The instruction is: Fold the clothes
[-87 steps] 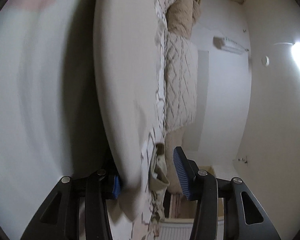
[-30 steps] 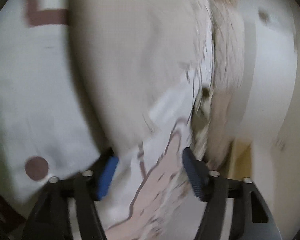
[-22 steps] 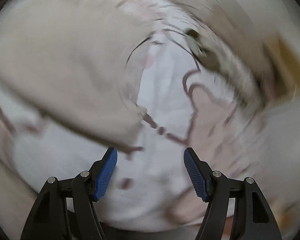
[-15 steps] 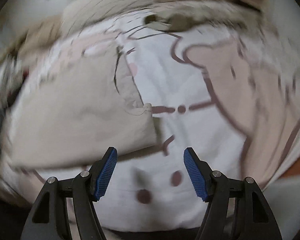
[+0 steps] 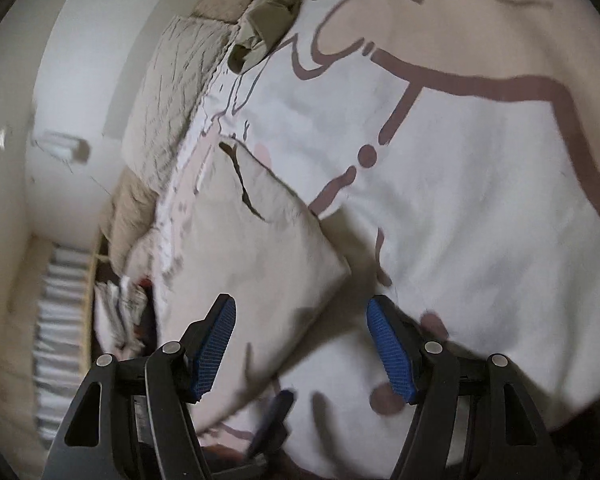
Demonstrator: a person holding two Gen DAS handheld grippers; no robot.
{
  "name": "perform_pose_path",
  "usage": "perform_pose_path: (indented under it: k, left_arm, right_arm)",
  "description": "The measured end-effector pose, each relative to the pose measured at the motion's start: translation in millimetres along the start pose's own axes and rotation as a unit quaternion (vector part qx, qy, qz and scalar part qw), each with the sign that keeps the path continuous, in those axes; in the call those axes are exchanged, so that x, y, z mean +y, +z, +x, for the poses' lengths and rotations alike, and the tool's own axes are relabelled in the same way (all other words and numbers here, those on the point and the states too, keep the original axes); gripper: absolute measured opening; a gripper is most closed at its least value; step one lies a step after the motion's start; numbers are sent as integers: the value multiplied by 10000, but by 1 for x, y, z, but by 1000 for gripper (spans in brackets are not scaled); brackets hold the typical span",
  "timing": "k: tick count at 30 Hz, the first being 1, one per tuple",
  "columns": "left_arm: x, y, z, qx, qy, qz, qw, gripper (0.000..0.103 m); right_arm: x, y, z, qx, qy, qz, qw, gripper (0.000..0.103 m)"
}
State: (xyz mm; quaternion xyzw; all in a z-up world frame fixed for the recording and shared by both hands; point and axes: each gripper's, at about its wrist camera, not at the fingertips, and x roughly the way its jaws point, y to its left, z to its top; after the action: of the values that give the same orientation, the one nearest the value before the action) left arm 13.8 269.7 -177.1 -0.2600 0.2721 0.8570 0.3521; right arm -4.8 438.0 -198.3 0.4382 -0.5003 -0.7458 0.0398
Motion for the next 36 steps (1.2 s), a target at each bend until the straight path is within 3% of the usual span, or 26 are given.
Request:
perform_pose_path:
  k: [3,6,7,13,19,21,23,27,28,29,32,35,36]
  left_arm:
    - [3,2,4,124,136,-99,9998,67]
    - [3,7,3,156,244,-211,9994,67]
    - [3,12,2,143,257,-268,9992,67]
    - [-17,41,6,-59,451,-150,9989,65]
    - [-26,61,17,-47,653,-333,9973,63]
    - [-21,64,21,12,707,-440,9965,48]
    - [-16,64,24,54,742,-552,9957,39]
    - [-10,62,24,51,879,-619,9942,30]
    - [-9,61,25,55,919,-640,9937,23]
    - [-7,60,26,55,933,-701,9931,9]
    - [5,57,25,85,794,-1035,9914,4]
    - [19,55,20,81,607,-1397,9883,4]
    - [24,55,17,61,571,-1489,9872,4]
  right_arm:
    - [3,11,6,15,-33,-185,9998,55]
    - [6,20,15,78,-86,-323,9994,14]
    - [7,21,15,132,23,-290,9995,12]
    - [28,31,3,509,875,-222,9946,11]
    - [56,36,1,766,710,-831,9911,11]
    - [56,37,2,876,776,-753,9903,11]
    - [54,37,2,978,869,-666,9892,11]
    - [54,36,1,1085,1014,-568,9873,11]
    - [55,36,1,1099,1046,-579,9867,11]
    - [57,35,1,1119,1060,-594,9863,11]
    - [67,35,1,1092,882,-835,9866,11]
    - [76,37,-6,733,584,-1124,9892,12]
    - [77,42,-10,567,582,-1166,9898,28]
